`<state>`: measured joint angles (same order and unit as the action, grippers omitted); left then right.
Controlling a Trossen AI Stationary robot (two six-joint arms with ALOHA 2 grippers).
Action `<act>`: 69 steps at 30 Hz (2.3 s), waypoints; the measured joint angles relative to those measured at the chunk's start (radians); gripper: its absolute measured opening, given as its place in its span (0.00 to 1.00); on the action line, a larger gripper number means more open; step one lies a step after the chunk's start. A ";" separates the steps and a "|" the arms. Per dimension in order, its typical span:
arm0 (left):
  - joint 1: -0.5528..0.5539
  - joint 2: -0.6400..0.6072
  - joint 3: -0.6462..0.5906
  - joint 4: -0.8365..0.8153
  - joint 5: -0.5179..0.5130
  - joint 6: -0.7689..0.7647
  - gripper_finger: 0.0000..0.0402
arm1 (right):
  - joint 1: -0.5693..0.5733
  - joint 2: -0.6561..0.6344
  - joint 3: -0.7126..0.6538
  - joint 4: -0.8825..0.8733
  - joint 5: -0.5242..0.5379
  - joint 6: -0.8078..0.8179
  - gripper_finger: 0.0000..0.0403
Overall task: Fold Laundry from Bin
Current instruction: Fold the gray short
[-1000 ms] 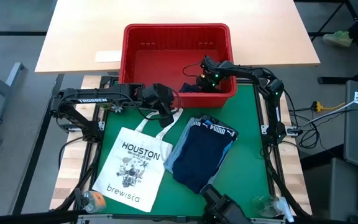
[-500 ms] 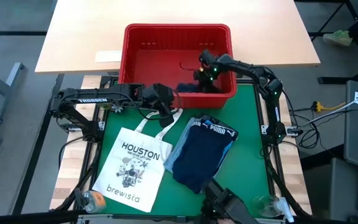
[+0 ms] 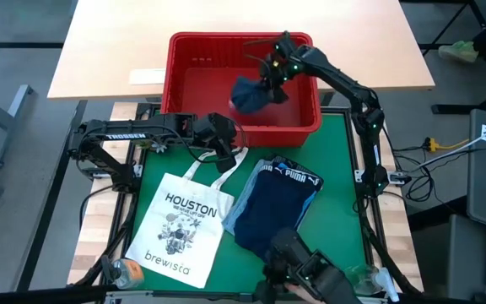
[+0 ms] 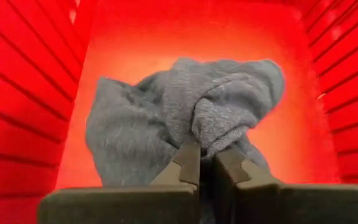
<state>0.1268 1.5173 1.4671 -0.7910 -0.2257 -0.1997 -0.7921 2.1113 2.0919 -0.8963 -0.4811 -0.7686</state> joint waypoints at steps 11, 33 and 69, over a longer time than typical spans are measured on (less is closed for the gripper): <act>0.000 0.000 0.000 0.001 -0.069 0.001 0.23 | 0.000 -0.045 0.241 -0.076 -0.003 0.000 0.03; 0.115 0.000 0.001 0.347 -0.282 0.130 0.40 | 0.150 -0.284 0.231 -0.458 0.065 -0.079 0.02; 0.200 -0.002 0.001 0.362 0.464 0.018 0.32 | 0.559 -0.342 0.231 -0.648 0.482 -0.115 0.04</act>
<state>0.3269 1.5154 1.4677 -0.4291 0.2386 -0.1819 -0.2333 1.7691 2.3226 -1.5446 0.0008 -0.8837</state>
